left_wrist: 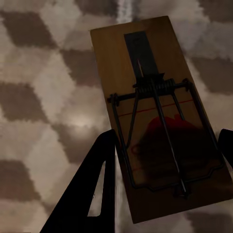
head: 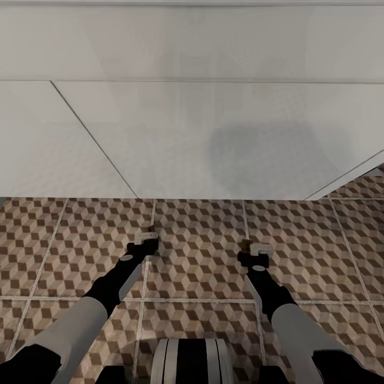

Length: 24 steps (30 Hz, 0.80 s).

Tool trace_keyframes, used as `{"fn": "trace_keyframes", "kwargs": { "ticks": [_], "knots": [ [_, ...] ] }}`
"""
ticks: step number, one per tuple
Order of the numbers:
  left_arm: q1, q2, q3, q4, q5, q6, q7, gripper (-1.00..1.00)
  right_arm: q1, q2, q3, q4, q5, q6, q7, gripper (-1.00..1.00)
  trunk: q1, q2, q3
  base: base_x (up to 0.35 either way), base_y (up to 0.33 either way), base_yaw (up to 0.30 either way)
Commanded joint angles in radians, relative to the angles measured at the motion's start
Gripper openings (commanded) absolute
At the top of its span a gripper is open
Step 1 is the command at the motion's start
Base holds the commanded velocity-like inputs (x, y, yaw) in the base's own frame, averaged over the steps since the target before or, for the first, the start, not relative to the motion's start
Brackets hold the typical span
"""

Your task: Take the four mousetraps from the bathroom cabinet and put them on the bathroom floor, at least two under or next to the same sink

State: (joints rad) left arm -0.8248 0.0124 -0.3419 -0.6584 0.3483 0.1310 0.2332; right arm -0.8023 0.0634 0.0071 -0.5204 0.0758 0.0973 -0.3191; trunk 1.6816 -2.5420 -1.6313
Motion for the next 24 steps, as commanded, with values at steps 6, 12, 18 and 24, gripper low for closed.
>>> {"fn": "trace_keyframes", "kwargs": {
  "ticks": [6,12,18,24],
  "knots": [
    [0.000,0.001,-0.005,-0.003,0.013,0.013,0.032,-1.00,-0.002,-0.001,0.001,-0.011,0.004,0.009,-0.016,-1.00,0.000,0.000,-0.001,0.000,0.000,0.000],
    [0.000,-0.009,-0.010,-0.035,0.010,0.008,0.047,-1.00,-0.008,0.000,0.001,-0.013,0.003,0.031,-0.027,-1.00,0.000,0.000,-0.001,0.000,0.000,0.000],
    [0.000,-0.044,-0.015,-0.049,0.004,0.009,0.052,-1.00,-0.009,0.006,0.001,-0.013,0.004,0.054,-0.028,-1.00,0.000,0.000,-0.001,0.000,0.000,0.000],
    [0.000,-0.055,-0.017,-0.046,0.002,0.015,0.048,-1.00,-0.013,0.027,0.002,-0.013,0.006,0.058,-0.026,-1.00,0.000,0.000,-0.001,-0.011,0.000,0.000]
  ]
}}
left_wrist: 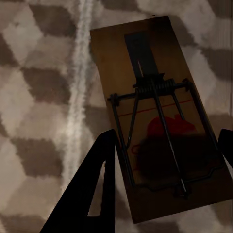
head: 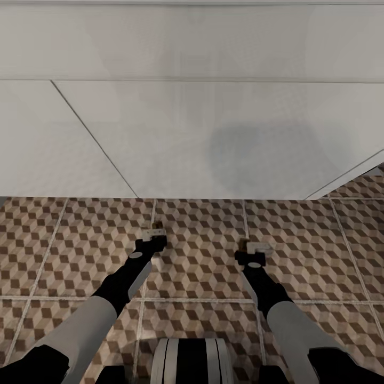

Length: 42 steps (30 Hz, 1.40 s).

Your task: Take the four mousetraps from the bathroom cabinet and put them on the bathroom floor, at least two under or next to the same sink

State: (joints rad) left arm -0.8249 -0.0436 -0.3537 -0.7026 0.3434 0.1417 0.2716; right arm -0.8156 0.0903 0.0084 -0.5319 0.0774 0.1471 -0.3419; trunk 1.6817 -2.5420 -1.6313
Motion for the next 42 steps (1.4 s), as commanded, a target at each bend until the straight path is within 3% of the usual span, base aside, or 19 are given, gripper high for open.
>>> {"fn": "trace_keyframes", "kwargs": {
  "ticks": [1,13,42],
  "knots": [
    [0.000,0.001,-0.005,-0.001,0.008,0.004,0.008,-1.00,-0.002,0.001,0.001,-0.001,0.004,0.008,-0.002,-1.00,0.000,0.000,-0.001,-0.121,0.000,0.000],
    [0.003,-0.004,-0.014,0.003,0.012,-0.006,0.001,-1.00,-0.010,0.006,0.001,0.000,0.001,0.008,0.001,-1.00,0.000,0.000,-0.001,-0.119,0.000,0.000],
    [0.003,-0.004,-0.014,0.003,0.014,-0.009,0.005,-1.00,-0.010,0.009,0.001,0.000,0.002,0.006,0.000,-1.00,0.000,0.000,-0.001,0.024,0.000,0.000]
  ]
}}
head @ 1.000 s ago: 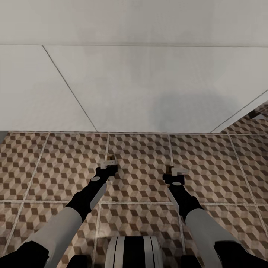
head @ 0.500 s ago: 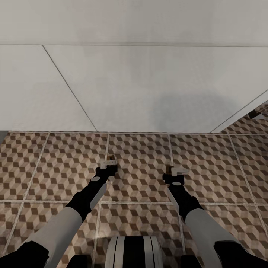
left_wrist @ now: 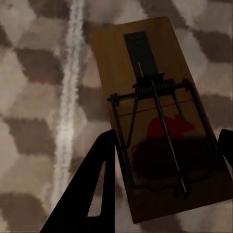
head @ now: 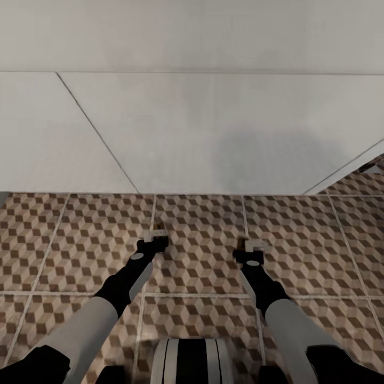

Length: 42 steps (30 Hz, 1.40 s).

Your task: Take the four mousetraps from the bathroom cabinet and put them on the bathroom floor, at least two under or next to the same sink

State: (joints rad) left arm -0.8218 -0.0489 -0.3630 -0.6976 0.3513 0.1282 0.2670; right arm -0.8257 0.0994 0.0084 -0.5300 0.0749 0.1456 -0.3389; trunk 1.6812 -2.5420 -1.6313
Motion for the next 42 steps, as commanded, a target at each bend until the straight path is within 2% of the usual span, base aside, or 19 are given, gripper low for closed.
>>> {"fn": "trace_keyframes", "kwargs": {
  "ticks": [1,13,34,42],
  "knots": [
    [0.000,0.001,-0.005,-0.002,0.006,0.004,0.009,-1.00,0.000,0.000,0.001,-0.002,0.005,0.008,-0.003,-1.00,0.000,0.000,-0.001,0.263,0.000,0.000],
    [0.000,0.001,-0.005,-0.002,0.007,0.003,0.008,-1.00,0.000,0.000,0.001,-0.002,0.006,0.006,-0.003,-1.00,0.000,0.000,-0.001,0.276,0.000,0.000],
    [0.000,-0.001,-0.007,0.012,0.009,0.006,0.005,-1.00,-0.001,0.000,0.005,0.004,0.012,0.001,0.001,-1.00,0.000,0.000,-0.001,0.016,0.000,0.000],
    [0.000,-0.012,-0.008,0.012,0.012,0.015,0.006,-1.00,0.000,0.000,0.005,0.004,0.012,0.000,0.001,-1.00,0.000,0.000,-0.001,0.000,0.000,0.000]
  ]
}}
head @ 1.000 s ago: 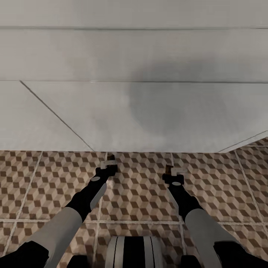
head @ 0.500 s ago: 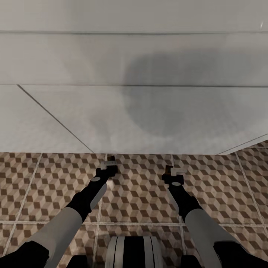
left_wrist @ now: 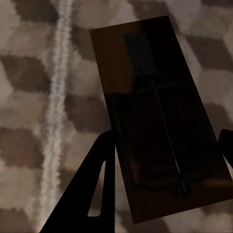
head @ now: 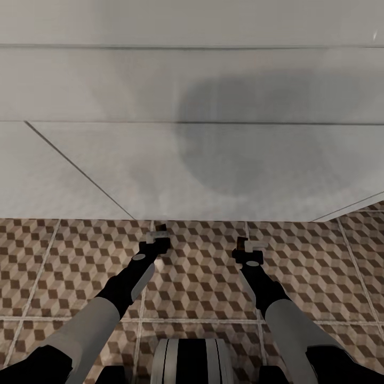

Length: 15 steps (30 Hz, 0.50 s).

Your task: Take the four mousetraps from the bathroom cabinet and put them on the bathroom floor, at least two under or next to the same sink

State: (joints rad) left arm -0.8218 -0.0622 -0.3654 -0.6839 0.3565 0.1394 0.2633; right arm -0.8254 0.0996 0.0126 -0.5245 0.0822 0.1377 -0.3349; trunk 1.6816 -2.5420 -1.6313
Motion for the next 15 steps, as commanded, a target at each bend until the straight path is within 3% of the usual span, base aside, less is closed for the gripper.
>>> {"fn": "trace_keyframes", "kwargs": {
  "ticks": [1,15],
  "knots": [
    [0.000,0.001,-0.005,-0.002,0.007,0.005,0.010,-1.00,0.000,0.000,0.001,-0.002,0.005,0.008,-0.003,-1.00,0.000,0.000,-0.001,0.000,0.000,0.000],
    [0.000,-0.004,-0.001,0.008,0.012,0.006,0.021,-1.00,-0.001,0.000,0.001,-0.002,0.007,0.008,-0.005,-1.00,0.000,0.000,-0.001,0.000,0.000,0.000]
  ]
}}
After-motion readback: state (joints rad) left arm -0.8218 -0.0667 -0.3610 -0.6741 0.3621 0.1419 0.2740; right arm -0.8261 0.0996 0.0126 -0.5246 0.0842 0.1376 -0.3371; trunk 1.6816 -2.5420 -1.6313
